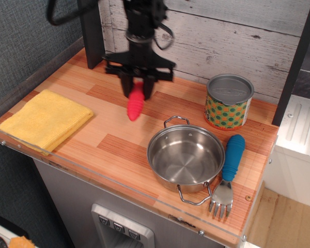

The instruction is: Move red spoon to the far left above yellow cloth

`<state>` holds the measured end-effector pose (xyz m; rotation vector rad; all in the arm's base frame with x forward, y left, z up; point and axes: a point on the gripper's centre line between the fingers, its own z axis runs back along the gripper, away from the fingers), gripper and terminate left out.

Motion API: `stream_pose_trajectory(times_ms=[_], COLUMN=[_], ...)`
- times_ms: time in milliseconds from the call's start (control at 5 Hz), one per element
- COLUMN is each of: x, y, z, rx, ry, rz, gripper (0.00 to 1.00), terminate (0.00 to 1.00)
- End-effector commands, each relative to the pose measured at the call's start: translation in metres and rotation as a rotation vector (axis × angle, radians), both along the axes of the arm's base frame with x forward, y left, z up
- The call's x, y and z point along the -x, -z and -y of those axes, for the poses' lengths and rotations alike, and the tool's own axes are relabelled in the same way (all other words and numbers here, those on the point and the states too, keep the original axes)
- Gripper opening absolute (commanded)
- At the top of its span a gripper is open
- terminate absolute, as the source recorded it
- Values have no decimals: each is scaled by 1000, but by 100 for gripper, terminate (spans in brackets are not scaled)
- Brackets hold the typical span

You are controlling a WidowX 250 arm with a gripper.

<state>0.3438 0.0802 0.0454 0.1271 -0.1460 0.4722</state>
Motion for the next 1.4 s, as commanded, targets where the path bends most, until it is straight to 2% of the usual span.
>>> stream_pose_trajectory(times_ms=[0, 400, 600, 1000, 1200], x=[-10, -14, -16, -22, -25], y=[-26, -17, -4, 15, 21], z=[-21, -35, -48, -69, -69], rx=[25, 57, 93, 79, 74], ry=[-411, -796, -918, -974, -950], rz=[134, 260, 267, 277, 266], gripper=[0, 0, 0, 0, 0], terminate=[0, 0, 0, 0, 0])
